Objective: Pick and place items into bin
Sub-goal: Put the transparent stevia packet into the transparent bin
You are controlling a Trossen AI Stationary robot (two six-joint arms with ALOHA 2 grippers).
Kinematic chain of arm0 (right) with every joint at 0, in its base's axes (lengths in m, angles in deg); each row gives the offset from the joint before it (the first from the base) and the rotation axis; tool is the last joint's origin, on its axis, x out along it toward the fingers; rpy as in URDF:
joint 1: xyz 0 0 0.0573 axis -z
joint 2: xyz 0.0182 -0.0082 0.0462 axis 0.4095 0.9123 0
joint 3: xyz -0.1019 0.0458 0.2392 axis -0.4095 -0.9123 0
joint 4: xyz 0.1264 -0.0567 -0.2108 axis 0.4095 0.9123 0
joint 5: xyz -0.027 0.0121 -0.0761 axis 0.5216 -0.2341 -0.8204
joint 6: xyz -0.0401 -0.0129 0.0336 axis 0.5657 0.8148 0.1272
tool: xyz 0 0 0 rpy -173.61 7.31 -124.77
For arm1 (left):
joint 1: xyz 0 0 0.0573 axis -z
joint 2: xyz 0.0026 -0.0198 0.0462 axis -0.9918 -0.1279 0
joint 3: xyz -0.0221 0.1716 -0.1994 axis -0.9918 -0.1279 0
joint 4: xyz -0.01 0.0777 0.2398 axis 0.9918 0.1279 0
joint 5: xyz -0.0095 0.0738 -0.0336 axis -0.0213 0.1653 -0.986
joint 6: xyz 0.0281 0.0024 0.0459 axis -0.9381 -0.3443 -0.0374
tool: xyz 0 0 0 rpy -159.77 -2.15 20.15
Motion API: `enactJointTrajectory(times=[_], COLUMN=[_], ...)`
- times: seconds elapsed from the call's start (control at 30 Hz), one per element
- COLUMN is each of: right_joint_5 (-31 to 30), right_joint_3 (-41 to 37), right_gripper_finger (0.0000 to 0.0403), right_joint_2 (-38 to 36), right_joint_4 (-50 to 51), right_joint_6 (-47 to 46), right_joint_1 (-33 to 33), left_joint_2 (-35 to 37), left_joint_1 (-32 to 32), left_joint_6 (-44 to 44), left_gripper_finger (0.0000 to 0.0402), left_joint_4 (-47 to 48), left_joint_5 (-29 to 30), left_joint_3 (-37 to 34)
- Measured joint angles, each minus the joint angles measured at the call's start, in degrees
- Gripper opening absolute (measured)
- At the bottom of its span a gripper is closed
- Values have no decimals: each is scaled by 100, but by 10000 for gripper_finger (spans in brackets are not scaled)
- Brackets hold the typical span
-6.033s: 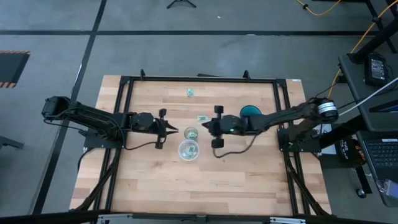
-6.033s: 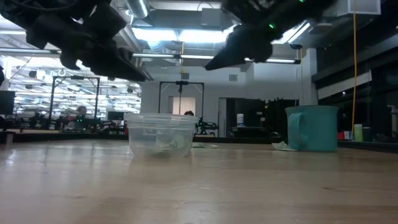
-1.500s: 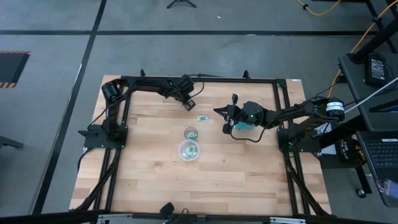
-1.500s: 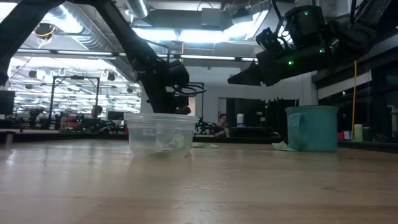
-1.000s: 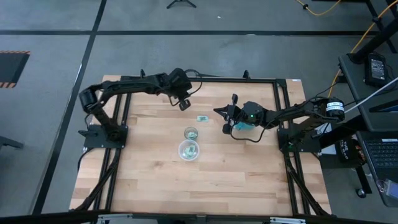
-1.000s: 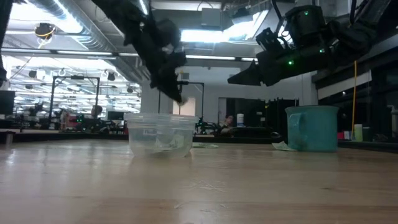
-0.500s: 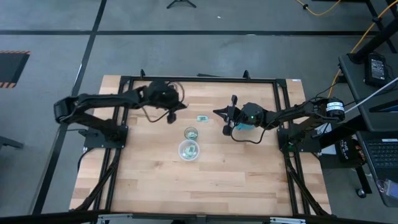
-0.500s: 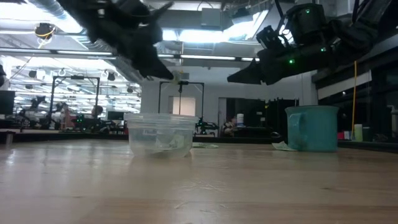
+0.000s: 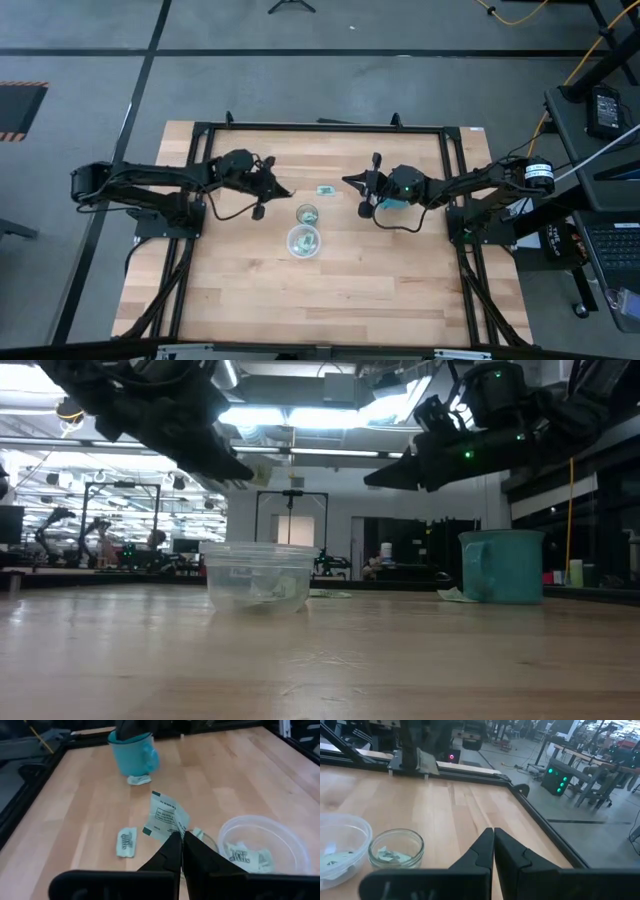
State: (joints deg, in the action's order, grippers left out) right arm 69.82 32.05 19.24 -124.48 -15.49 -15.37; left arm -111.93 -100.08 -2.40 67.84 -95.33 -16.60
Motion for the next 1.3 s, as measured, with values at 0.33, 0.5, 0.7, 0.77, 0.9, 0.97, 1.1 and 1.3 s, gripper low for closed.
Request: enactJointTrajectory(times=[0.33,0.5,0.7,0.77,0.9,0.97,1.1,1.3], right_joint_5=[1,-1,5,4,0,1,0,-2], right_joint_3=[0,0,0,0,0,0,0,0], right_gripper_finger=[17,17,17,17,17,17,17,17], right_joint_2=[0,0,0,0,0,0,0,0], right_joint_4=[-345,-376,-282,-280,-266,-267,-267,-267], right_joint_6=[-4,-11,-157,-157,-309,-397,-455,-456], right_joint_1=[-166,-307,-463,-476,-549,-581,-642,-697], left_joint_2=[5,5,-143,-233,-480,-679,-1205,-1965], left_joint_1=[513,986,1847,2141,2682,2903,3183,3318], left_joint_6=[-133,-228,489,623,942,1043,1229,1684], left_gripper_finger=[3,3,3,3,3,3,3,3], left_joint_4=[-64,-110,-183,-249,-128,33,398,1639], left_joint_5=[25,47,1387,1454,2173,2535,2799,2813], left_joint_3=[-50,-50,-49,-47,177,385,882,1811])
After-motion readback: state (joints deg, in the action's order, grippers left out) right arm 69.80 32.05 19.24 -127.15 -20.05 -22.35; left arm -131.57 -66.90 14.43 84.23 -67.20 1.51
